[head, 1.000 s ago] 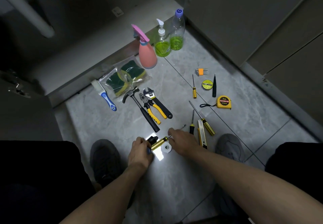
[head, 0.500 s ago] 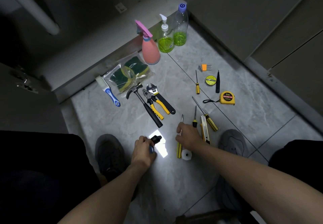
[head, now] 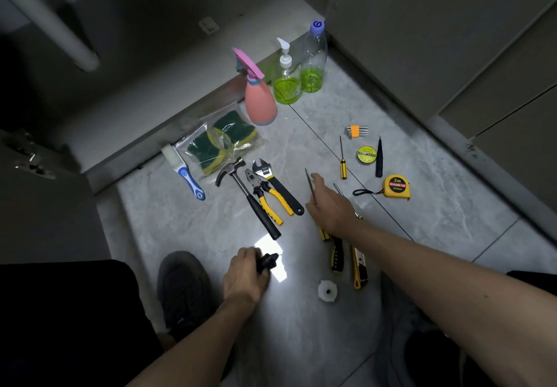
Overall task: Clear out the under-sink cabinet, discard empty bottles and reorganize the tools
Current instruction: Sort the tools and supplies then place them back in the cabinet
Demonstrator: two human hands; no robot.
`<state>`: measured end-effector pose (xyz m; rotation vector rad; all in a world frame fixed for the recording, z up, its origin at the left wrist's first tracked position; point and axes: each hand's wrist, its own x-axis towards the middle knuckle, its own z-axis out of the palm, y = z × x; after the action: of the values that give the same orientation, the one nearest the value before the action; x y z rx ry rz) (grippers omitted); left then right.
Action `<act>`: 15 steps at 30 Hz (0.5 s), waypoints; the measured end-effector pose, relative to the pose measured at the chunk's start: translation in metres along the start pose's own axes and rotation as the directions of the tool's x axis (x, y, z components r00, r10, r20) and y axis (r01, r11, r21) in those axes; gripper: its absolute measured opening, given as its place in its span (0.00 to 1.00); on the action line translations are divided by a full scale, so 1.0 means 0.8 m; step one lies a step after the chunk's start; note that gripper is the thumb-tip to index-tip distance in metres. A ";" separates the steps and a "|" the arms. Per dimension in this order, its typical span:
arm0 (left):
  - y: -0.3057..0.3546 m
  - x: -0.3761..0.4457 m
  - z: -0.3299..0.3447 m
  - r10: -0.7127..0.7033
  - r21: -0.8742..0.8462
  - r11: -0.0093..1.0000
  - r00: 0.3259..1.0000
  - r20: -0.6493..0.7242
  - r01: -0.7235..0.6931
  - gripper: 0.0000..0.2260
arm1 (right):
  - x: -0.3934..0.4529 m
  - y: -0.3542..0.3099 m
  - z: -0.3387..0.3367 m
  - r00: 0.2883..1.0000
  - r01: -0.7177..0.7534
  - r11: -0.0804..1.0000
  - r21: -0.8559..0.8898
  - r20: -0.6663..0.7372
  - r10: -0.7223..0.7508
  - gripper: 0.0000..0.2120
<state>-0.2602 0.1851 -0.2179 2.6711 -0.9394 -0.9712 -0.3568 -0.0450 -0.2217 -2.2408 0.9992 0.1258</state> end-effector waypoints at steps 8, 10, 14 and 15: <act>-0.001 0.037 -0.006 0.004 0.040 0.999 0.999 0.045 -0.006 0.03 | 0.079 0.012 -0.004 0.990 0.144 0.986 -0.078 0.005 -0.144 0.20; -0.004 0.041 -0.007 0.037 0.029 0.999 0.999 0.014 -0.038 0.02 | 0.092 0.010 0.001 0.985 0.164 0.986 -0.006 0.047 -0.163 0.21; -0.009 0.041 -0.015 0.059 -0.001 0.998 0.998 -0.017 -0.059 0.05 | 0.107 -0.001 0.022 0.992 0.122 0.990 0.070 0.004 -0.123 0.16; -0.009 0.041 -0.017 0.047 -0.015 0.999 0.999 -0.017 -0.047 0.05 | 0.110 -0.004 0.027 0.995 0.095 0.992 0.080 -0.001 -0.095 0.14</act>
<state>-0.2287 0.1702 -0.2267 2.6283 -0.9824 -0.9410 -0.2893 -0.0854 -0.2662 -2.2095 0.8782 0.0464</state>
